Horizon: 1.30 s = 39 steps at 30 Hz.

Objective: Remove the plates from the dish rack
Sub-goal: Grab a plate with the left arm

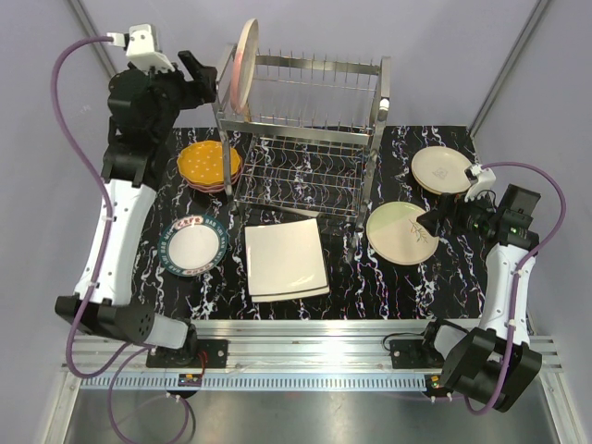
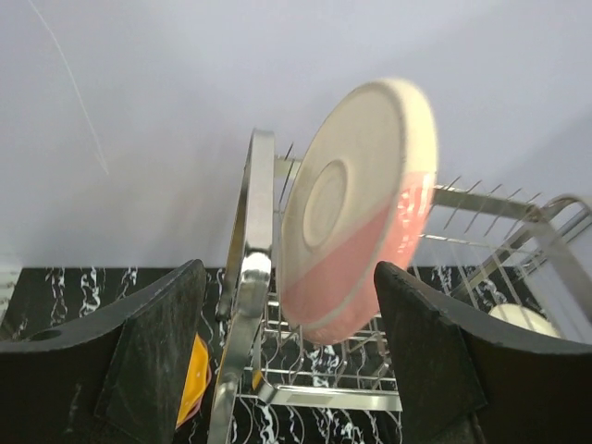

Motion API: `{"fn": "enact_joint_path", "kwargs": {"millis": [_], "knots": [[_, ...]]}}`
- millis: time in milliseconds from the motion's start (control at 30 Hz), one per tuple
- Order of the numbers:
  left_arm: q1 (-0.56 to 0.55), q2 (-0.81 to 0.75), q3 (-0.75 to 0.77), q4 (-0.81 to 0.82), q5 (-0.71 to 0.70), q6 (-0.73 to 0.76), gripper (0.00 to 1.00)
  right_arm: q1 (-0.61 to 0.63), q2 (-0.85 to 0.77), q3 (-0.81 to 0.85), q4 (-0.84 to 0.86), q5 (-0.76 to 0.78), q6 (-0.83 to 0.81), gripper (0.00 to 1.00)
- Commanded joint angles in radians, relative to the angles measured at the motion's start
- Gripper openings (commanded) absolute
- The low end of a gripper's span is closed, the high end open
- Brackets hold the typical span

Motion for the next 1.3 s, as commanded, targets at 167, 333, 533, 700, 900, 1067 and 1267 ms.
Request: {"fn": "enact_joint_path", "kwargs": {"millis": [167,333,533,700,900,1067,1267], "knots": [[0.005,-0.075,-0.044,0.12,0.205,0.066,0.79,0.004,-0.004,0.002,0.008,-0.035,-0.018,1.0],[-0.009,-0.015,-0.018,0.081,0.233,0.122,0.78,0.004,-0.001,0.002,0.008,-0.042,-0.016,1.0],[-0.026,0.077,0.017,0.091,0.225,0.187,0.77,0.004,-0.003,0.002,0.007,-0.044,-0.018,1.0],[-0.044,0.114,0.032,0.103,0.216,0.233,0.76,0.003,0.0,0.002,0.004,-0.045,-0.021,1.0],[-0.077,0.134,0.02,0.137,0.068,0.313,0.75,0.004,0.01,0.002,0.002,-0.05,-0.022,1.0],[-0.09,0.145,0.009,0.184,-0.034,0.363,0.64,0.004,0.01,0.002,0.0,-0.047,-0.025,1.0],[-0.103,0.139,-0.003,0.204,-0.086,0.432,0.51,0.004,0.011,0.002,-0.001,-0.047,-0.025,1.0]]}}
